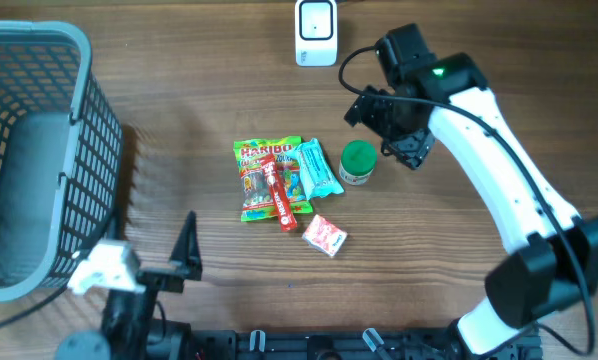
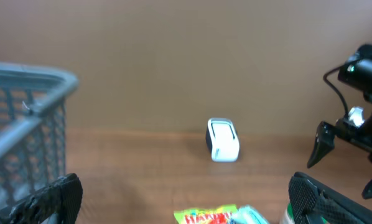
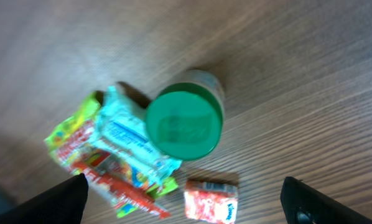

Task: Scan the item barcode
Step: 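Grasp the green-lidded jar with the right gripper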

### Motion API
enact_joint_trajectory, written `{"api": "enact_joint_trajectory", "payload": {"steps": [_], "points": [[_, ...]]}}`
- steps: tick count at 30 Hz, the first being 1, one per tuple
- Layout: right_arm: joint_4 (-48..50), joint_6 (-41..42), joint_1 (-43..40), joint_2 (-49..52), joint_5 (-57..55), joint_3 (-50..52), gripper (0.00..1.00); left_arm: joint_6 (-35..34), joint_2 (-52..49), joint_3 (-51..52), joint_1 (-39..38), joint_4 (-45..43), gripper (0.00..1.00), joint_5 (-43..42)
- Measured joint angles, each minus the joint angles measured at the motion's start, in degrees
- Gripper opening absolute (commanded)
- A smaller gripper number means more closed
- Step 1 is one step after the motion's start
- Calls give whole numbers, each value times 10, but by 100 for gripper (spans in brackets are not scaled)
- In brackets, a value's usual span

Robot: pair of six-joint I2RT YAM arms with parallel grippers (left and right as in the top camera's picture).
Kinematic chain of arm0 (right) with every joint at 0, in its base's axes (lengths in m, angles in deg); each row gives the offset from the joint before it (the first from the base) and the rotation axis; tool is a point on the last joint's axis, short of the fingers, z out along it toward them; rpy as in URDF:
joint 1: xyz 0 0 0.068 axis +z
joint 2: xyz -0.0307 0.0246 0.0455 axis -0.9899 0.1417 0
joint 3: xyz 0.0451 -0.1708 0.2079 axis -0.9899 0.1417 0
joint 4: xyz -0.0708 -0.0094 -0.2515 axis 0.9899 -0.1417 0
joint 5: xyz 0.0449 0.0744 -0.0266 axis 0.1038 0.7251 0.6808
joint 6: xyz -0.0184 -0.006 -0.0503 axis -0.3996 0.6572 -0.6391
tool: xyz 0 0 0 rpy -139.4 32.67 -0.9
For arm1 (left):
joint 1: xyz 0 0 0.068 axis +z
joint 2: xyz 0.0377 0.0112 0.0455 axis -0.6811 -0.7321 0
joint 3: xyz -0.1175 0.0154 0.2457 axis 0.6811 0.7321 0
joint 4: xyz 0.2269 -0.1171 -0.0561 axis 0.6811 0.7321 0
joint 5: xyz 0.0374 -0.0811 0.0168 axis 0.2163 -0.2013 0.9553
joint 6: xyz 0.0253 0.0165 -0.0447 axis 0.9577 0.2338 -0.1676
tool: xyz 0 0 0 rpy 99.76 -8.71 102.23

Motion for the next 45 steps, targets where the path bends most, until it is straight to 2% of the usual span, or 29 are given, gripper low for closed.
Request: {"api": "enact_joint_trajectory", "payload": {"steps": [2, 5, 11, 23, 30, 34, 40, 45], "points": [[-2, 12, 0, 50, 1, 0, 100, -9, 0, 49, 0, -13, 100, -6], [1, 14, 0, 123, 28, -1, 100, -15, 0, 65, 0, 10, 100, 13], [36, 16, 0, 164, 40, -10, 100, -19, 0, 95, 0, 22, 100, 62], [16, -24, 0, 169, 54, -9, 100, -19, 0, 105, 0, 21, 100, 77], [-19, -87, 12, 27, 7, -12, 100, -19, 0, 143, 0, 22, 100, 77], [-29, -199, 46, 21, -14, -14, 100, -19, 0, 186, 0, 30, 100, 77], [84, -261, 57, 24, -55, 89, 100, -19, 0, 191, 0, 38, 100, 77], [189, -353, 57, 26, -65, 181, 100, -19, 0, 191, 0, 38, 100, 77]]}}
